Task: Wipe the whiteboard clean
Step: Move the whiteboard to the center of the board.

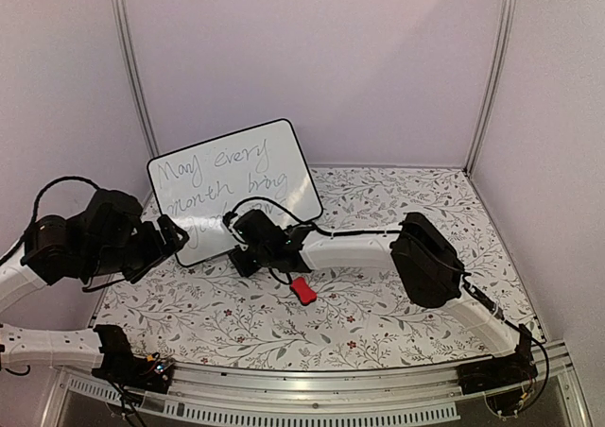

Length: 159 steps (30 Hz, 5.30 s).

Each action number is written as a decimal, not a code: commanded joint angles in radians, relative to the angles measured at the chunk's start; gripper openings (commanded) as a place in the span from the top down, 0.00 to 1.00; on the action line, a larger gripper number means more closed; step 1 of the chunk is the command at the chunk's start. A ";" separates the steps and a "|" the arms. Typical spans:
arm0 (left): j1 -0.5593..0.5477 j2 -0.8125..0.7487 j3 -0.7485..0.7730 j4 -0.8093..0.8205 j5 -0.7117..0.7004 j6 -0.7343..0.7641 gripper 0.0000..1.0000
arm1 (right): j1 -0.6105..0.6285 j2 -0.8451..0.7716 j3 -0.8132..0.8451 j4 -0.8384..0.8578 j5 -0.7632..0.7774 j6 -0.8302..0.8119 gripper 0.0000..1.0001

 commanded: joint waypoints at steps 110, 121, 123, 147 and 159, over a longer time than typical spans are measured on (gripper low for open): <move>0.791 0.372 0.082 0.621 1.020 0.821 0.06 | 0.068 -0.820 -0.975 -0.008 -0.044 0.222 0.01; 0.792 0.352 0.010 0.682 1.063 0.768 0.18 | 0.068 -0.817 -0.965 -0.011 -0.079 0.217 0.01; 0.793 0.346 0.014 0.670 1.063 0.764 0.21 | 0.068 -0.823 -0.952 -0.011 -0.080 0.212 0.01; 0.796 0.200 0.119 0.471 0.844 0.681 0.00 | 0.009 -0.702 -0.806 -0.113 0.074 0.214 0.04; 0.796 -0.002 0.111 0.247 0.619 0.512 0.00 | -0.129 -0.831 -0.903 -0.108 0.154 0.319 0.01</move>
